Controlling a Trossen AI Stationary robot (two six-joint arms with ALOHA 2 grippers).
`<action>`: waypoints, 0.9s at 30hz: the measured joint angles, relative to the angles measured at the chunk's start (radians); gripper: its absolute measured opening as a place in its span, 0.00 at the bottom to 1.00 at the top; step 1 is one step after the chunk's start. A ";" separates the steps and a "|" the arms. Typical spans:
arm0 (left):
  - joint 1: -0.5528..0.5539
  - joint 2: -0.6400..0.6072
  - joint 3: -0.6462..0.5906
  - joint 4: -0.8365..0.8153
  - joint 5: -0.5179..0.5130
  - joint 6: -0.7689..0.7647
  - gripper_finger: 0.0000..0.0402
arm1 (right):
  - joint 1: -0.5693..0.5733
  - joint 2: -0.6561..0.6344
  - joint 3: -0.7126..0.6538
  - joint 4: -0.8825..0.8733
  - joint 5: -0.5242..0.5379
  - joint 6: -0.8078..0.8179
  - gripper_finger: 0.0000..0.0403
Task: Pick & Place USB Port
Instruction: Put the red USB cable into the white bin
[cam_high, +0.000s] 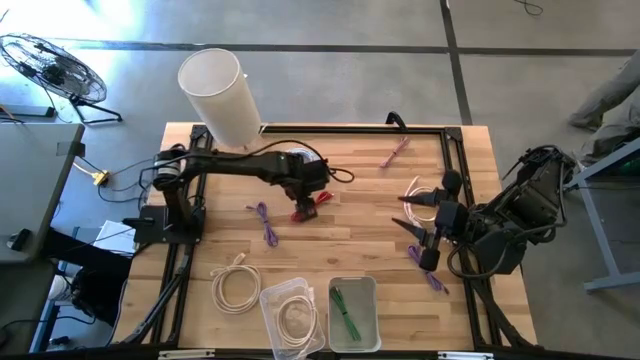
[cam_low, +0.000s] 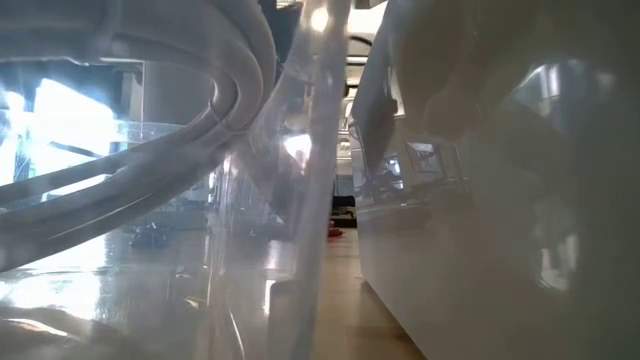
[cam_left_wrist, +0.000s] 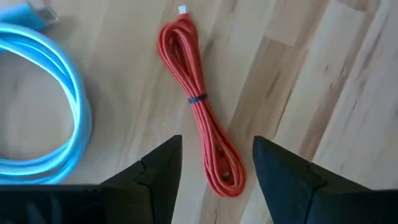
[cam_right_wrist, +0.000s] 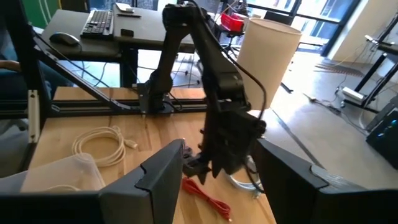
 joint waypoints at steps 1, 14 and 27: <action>0.008 0.006 0.000 -0.001 0.005 -0.010 0.47 | 0.000 0.000 0.000 0.000 -0.006 0.000 0.48; 0.031 0.059 0.001 0.006 0.054 -0.018 0.47 | 0.000 0.000 0.000 0.001 -0.037 0.030 0.48; 0.030 0.076 0.000 0.005 0.051 -0.017 0.47 | 0.000 0.000 0.000 0.002 -0.039 0.028 0.48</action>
